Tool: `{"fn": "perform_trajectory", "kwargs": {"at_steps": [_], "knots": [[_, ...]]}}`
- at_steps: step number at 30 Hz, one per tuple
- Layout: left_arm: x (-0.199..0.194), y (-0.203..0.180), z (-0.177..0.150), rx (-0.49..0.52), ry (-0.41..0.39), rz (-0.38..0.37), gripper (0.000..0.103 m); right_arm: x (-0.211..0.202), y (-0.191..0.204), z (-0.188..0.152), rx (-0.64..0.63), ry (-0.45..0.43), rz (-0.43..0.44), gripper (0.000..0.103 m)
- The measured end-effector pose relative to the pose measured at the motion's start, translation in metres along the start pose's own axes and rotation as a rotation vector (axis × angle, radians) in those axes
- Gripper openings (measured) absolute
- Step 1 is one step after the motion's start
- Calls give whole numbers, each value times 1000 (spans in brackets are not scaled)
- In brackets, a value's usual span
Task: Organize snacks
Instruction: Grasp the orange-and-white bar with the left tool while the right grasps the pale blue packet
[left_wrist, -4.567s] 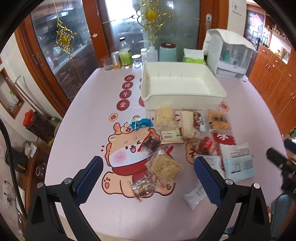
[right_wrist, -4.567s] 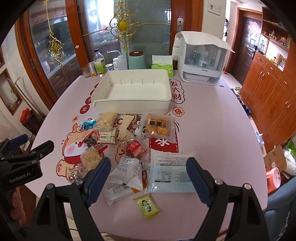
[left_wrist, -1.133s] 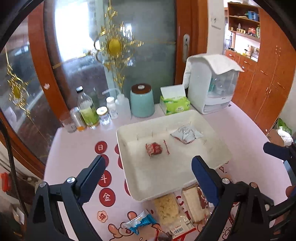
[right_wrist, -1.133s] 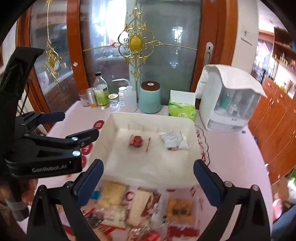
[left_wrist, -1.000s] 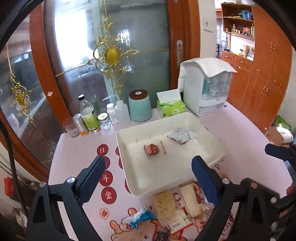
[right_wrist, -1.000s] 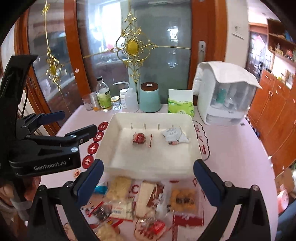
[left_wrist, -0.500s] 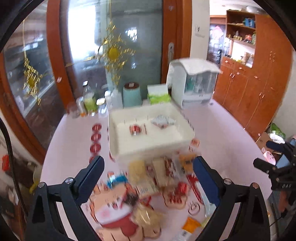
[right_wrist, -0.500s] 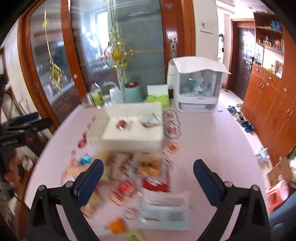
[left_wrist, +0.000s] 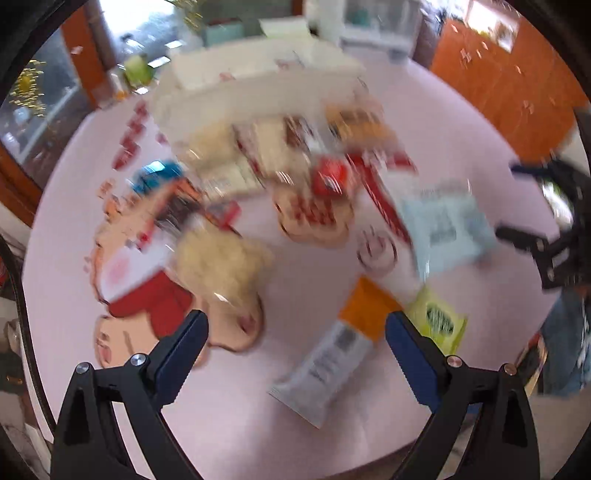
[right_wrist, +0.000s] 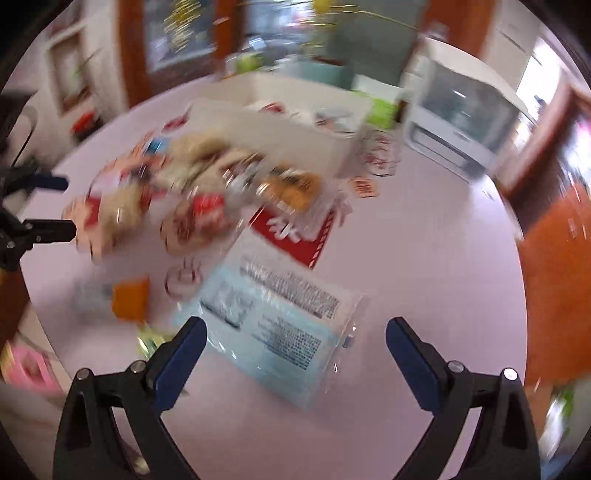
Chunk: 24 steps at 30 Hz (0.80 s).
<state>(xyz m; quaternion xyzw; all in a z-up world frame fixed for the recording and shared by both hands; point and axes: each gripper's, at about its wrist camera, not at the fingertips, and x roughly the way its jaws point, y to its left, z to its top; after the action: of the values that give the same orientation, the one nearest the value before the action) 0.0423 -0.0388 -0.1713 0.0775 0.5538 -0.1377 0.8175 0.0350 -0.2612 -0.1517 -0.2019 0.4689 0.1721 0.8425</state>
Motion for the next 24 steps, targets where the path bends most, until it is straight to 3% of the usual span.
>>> {"fn": "perform_trajectory", "kwargs": {"at_steps": [4,9,13,16,20,22,24], "knots": [[26,-17,-10,74,52,14,96,21,7,-4,-190,-8,35,98],[58,-22,-12,94,143,15,92,42,15,2,-396,-20,112,98],[67,-25,-14,116,170,13,89,60,21,6,-532,-5,161,98],[69,-24,-14,101,170,-8,88,74,16,15,-543,25,244,99],[70,-23,-9,73,165,-5,84,99,5,28,-481,142,401,103],[69,-22,-5,63,164,-1,77,104,5,31,-489,161,419,103],[67,-20,-1,53,164,1,59,106,10,32,-514,174,411,103]]}}
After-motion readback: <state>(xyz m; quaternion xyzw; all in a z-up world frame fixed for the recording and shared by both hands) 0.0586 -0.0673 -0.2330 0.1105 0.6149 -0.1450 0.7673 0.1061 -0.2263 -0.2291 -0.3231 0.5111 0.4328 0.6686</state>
